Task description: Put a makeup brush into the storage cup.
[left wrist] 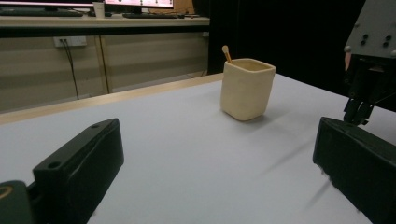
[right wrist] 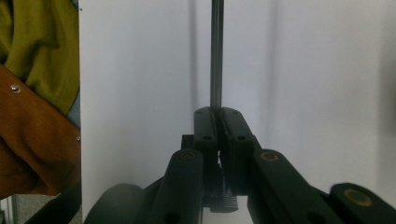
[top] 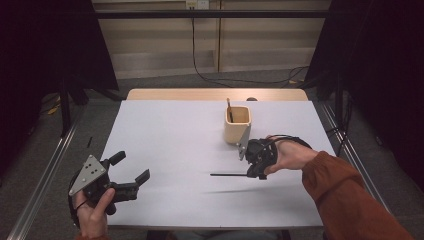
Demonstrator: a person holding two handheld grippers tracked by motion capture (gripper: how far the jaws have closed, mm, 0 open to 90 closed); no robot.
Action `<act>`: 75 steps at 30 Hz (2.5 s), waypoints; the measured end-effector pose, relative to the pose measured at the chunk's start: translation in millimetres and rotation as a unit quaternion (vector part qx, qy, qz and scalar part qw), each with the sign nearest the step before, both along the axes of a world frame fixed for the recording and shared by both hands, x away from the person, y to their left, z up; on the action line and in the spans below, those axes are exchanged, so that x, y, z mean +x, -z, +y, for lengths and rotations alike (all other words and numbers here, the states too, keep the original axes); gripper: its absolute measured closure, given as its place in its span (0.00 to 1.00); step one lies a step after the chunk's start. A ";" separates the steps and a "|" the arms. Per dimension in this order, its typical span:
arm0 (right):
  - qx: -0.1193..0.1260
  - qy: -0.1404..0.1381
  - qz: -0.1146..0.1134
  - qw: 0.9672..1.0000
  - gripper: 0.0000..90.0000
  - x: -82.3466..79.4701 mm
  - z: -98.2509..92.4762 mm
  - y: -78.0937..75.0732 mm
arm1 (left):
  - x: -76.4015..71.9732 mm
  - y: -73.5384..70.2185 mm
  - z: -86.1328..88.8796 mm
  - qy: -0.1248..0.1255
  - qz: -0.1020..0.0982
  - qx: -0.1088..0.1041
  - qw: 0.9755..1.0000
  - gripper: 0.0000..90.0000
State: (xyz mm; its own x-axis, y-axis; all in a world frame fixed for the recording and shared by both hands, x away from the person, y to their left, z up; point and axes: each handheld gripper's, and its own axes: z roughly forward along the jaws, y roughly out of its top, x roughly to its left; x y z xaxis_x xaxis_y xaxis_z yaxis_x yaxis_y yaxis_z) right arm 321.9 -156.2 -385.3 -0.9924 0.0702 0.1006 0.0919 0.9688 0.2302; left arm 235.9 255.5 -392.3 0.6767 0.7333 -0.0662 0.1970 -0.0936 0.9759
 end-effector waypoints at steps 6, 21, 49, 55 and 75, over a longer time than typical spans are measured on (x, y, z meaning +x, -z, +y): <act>0.000 0.001 0.002 1.000 0.95 0.8 0.9 1.3 | 10.6 -6.0 -7.0 0.027 -0.001 0.009 1.000 0.02; 0.002 -0.001 0.009 1.000 0.95 0.6 2.1 1.6 | 33.1 -14.4 -46.3 0.094 0.008 0.018 0.995 0.02; 0.007 -0.012 0.017 1.000 0.95 -0.4 5.7 3.0 | 61.9 -23.8 -136.5 0.245 0.049 0.115 0.961 0.02; 0.006 -0.012 0.013 1.000 0.95 0.1 5.7 2.9 | 67.5 -26.3 -146.9 0.278 0.075 0.150 0.946 0.03; -0.018 -0.025 0.014 0.999 0.95 -0.7 12.5 6.1 | 75.0 -18.2 -171.6 0.325 0.126 0.294 0.890 0.04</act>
State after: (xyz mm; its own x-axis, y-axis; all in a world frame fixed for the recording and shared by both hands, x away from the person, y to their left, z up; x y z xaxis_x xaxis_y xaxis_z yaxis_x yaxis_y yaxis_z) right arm 321.2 -143.7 -391.4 -0.9916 0.0254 0.1271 0.0498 0.9799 0.1932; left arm 310.9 83.9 -374.2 0.9888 0.1492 -0.0096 0.1192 -0.7480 0.6529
